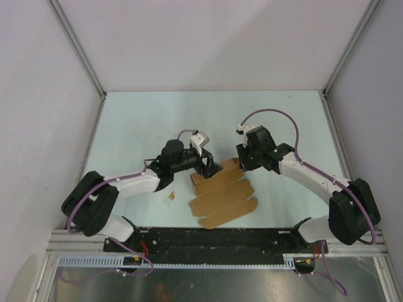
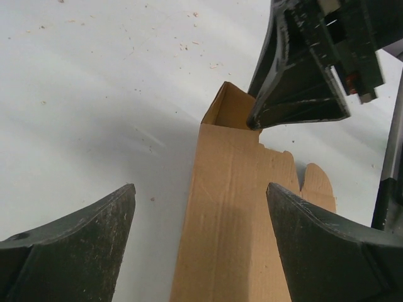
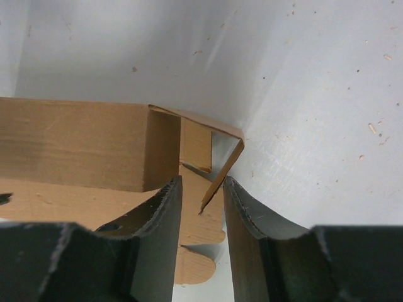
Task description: Fold the paper box
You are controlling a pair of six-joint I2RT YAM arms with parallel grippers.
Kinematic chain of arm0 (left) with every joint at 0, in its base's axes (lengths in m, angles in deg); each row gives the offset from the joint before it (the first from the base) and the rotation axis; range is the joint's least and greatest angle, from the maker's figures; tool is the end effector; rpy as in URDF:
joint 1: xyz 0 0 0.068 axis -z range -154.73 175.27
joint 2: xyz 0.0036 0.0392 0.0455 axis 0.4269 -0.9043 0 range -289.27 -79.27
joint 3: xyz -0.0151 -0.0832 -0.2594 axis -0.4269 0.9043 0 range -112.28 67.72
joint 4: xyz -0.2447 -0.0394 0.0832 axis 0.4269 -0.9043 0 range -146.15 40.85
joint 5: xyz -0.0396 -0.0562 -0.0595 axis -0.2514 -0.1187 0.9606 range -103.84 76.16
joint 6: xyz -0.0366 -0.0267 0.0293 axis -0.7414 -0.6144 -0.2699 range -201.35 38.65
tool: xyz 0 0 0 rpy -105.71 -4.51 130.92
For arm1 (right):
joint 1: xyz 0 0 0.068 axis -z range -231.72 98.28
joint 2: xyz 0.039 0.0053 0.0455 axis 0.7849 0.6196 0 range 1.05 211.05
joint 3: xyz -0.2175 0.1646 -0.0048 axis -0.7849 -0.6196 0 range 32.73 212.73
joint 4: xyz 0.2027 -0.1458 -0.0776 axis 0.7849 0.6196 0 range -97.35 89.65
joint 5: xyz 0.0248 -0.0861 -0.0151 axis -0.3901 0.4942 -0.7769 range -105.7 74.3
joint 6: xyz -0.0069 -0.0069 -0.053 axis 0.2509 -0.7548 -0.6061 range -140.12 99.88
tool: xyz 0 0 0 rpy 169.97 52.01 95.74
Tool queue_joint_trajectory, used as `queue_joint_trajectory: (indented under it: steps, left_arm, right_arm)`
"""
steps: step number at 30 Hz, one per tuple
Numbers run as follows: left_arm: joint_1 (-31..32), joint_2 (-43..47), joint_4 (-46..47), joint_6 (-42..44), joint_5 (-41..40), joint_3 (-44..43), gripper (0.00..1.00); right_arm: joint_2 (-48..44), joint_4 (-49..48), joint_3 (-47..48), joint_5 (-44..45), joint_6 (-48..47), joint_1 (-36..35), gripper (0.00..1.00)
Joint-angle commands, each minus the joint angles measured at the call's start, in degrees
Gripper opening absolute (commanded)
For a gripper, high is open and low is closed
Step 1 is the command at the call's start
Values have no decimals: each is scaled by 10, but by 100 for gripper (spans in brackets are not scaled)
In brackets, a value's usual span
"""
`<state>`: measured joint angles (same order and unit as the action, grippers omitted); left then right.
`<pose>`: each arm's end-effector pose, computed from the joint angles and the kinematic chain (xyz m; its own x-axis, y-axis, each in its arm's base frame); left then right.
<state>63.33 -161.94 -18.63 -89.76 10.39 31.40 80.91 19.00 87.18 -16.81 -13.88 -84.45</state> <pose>0.2282 -0.1972 0.2104 -0.3400 0.0969 -0.9354 0.8322 0.4942 -0.2513 0.2423 0.1566 0.2365 -0.7165 -0.3315 -0.6137 -0.4756 0.8758 0.0823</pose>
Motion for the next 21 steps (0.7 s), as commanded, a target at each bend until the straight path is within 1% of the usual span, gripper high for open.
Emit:
queue_joint_trajectory:
  steps: [1, 5, 13, 16, 20, 21]
  left_arm:
    - [-4, -22, 10, 28, 8, -31, 89]
    - [-3, -38, 10, 29, 10, -36, 89]
    - [4, -58, 9, 35, 13, -36, 86]
    - [7, -62, 9, 37, 13, -36, 85]
    - [10, -65, 9, 40, 11, -35, 83]
    - [12, -66, 9, 41, 10, -33, 83]
  right_arm:
    - [-34, 8, 22, -22, 31, 5, 38]
    - [-44, 9, 19, -33, 42, 11, 39]
    - [-40, 14, 2, -48, 61, 33, 34]
    - [-43, 6, -8, -52, 75, 44, 34]
    - [-52, 6, -20, -48, 107, 71, 34]
    - [-60, 6, -22, -41, 127, 78, 35]
